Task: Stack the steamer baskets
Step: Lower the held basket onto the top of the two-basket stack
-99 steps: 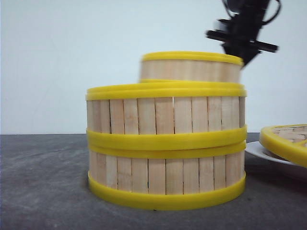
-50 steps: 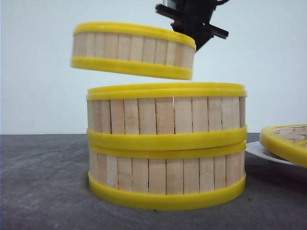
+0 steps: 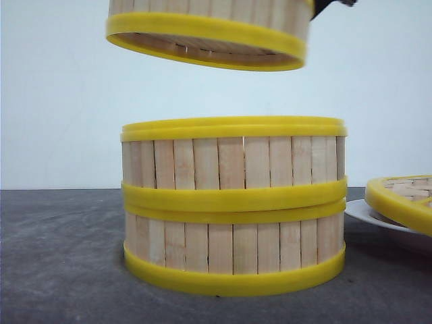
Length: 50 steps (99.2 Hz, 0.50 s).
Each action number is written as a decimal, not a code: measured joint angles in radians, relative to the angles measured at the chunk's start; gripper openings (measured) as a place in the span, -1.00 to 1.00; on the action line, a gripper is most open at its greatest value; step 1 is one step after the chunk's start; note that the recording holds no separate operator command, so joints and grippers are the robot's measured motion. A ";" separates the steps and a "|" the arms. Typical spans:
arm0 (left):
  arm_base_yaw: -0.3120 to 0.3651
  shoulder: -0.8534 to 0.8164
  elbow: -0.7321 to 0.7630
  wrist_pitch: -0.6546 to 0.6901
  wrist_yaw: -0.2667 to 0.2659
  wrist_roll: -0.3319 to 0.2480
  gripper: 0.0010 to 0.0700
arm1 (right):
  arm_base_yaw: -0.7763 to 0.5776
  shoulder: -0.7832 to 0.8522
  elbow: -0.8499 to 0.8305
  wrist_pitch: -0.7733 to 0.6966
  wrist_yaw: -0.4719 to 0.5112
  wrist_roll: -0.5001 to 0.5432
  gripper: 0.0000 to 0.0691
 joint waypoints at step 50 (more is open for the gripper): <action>-0.001 0.000 0.000 0.009 0.027 -0.003 0.34 | 0.026 0.024 -0.168 0.000 0.057 -0.007 -0.94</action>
